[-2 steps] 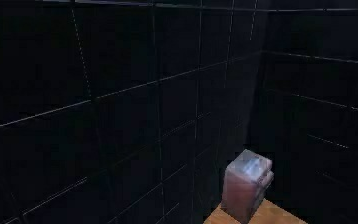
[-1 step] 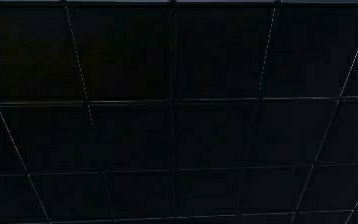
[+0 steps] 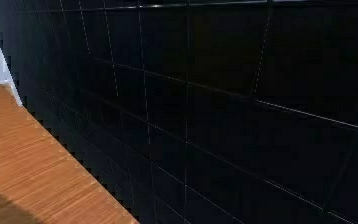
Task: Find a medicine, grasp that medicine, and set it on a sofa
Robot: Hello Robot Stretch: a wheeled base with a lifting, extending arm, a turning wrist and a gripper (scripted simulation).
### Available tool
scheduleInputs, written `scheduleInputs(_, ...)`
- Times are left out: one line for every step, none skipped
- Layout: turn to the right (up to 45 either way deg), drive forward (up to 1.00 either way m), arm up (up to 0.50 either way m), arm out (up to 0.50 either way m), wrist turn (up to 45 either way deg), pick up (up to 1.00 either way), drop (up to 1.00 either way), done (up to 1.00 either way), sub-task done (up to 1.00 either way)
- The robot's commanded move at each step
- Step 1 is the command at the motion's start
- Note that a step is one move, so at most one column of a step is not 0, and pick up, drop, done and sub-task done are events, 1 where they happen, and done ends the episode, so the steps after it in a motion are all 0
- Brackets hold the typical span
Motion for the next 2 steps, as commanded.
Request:
scheduleInputs(-21.0, 0.0, 0.0, 0.0, 0.0, 0.0, 0.0, 0.0, 0.0)
scheduleInputs(0.0, 0.3, 0.0, 0.0, 0.0, 0.0, 0.0, 0.0, 0.0)
